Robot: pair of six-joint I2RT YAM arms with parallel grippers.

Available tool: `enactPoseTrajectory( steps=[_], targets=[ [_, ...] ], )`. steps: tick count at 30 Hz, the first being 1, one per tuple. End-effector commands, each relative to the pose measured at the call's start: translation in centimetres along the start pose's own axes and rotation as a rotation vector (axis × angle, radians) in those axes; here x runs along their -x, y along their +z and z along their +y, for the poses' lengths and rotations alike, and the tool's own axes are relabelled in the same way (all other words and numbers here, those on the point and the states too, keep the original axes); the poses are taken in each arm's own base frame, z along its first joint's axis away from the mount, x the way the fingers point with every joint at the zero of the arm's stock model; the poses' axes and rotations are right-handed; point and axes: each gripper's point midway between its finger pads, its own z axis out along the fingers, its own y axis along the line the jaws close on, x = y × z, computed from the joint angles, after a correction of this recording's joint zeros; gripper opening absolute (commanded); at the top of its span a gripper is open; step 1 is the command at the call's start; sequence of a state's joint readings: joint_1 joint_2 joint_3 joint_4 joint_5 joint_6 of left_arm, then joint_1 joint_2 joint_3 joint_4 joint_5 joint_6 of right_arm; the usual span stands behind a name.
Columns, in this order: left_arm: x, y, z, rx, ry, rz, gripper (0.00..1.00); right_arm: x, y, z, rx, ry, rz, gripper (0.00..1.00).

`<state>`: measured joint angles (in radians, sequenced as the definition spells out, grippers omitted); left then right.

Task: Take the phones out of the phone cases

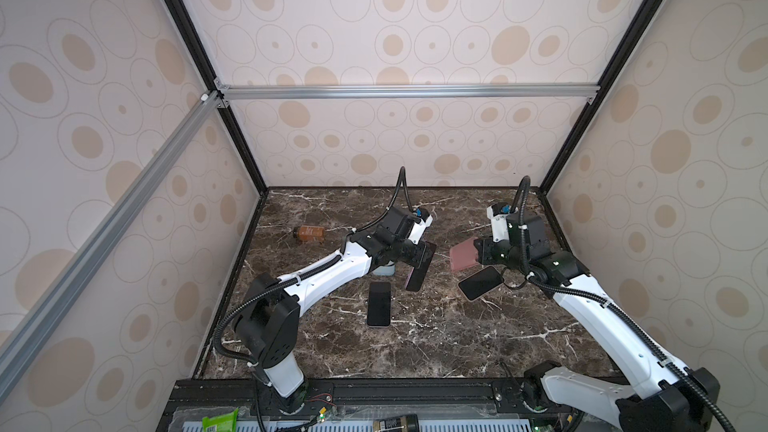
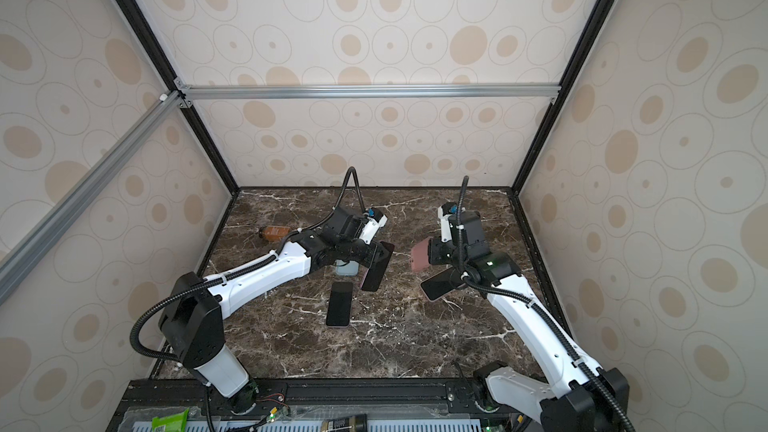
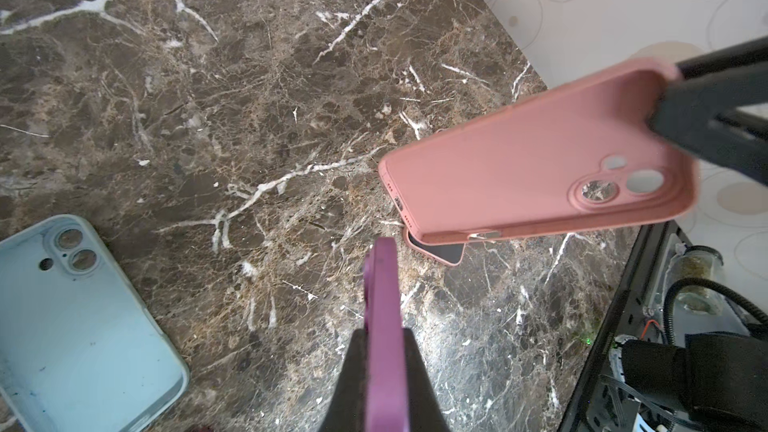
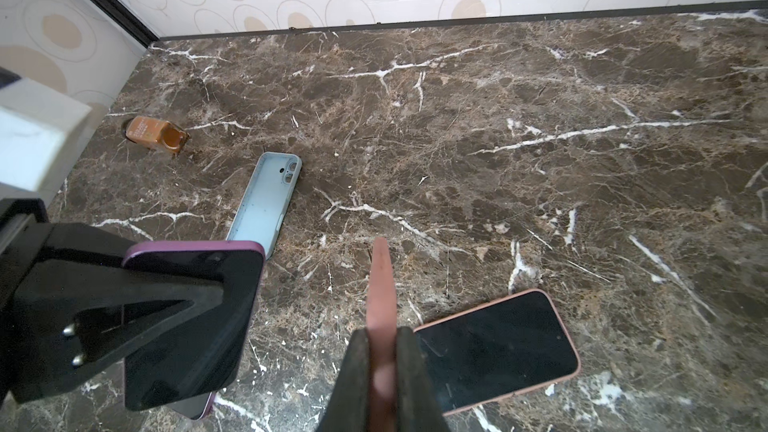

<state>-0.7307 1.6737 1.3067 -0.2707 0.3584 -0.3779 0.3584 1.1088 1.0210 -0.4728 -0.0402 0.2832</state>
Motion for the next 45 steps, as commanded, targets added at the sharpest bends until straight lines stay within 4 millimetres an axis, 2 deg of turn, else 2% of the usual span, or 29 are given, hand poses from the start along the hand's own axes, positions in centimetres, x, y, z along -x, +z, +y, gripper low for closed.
enactPoseTrajectory(
  steps=[1, 4, 8, 13, 16, 19, 24, 31, 36, 45],
  targets=[
    [0.8, -0.5, -1.4, -0.097, -0.087, -0.071, 0.0, 0.0, -0.4, 0.7, 0.051, 0.05, -0.03, 0.0],
    [0.0, -0.7, -1.2, -0.1, -0.142, -0.078, 0.0, -0.4, -0.7, 0.8, 0.073, 0.072, -0.037, 0.0],
    [-1.0, -1.1, -1.0, -0.114, -0.207, -0.093, 0.0, -1.1, -0.8, 2.5, 0.172, 0.078, 0.008, 0.0],
    [-3.5, -0.7, -0.1, -0.101, -0.307, -0.05, 0.0, -2.4, -1.2, 4.4, 0.284, 0.077, 0.076, 0.0],
    [-4.8, -0.5, 0.0, -0.116, -0.35, -0.03, 0.0, -3.5, -1.5, 4.3, 0.283, 0.06, 0.118, 0.0],
    [-5.6, -0.2, -0.2, -0.162, -0.402, -0.01, 0.0, -4.5, -1.6, 3.3, 0.226, 0.074, 0.159, 0.0],
    [-5.4, 0.0, -0.1, -0.222, -0.53, 0.004, 0.0, -5.7, -1.2, 2.1, 0.155, 0.064, 0.219, 0.0],
    [-6.8, 1.1, 1.9, -0.144, -0.569, 0.045, 0.0, -6.4, -1.0, 2.8, 0.208, 0.094, 0.237, 0.0],
    [-7.9, 2.2, 2.9, -0.108, -0.577, 0.078, 0.0, -6.8, -1.0, 4.1, 0.297, 0.12, 0.226, 0.0],
    [-9.6, 3.5, 3.4, -0.106, -0.605, 0.12, 0.0, -8.6, -0.3, 2.9, 0.246, 0.192, 0.246, 0.0]
  ],
)
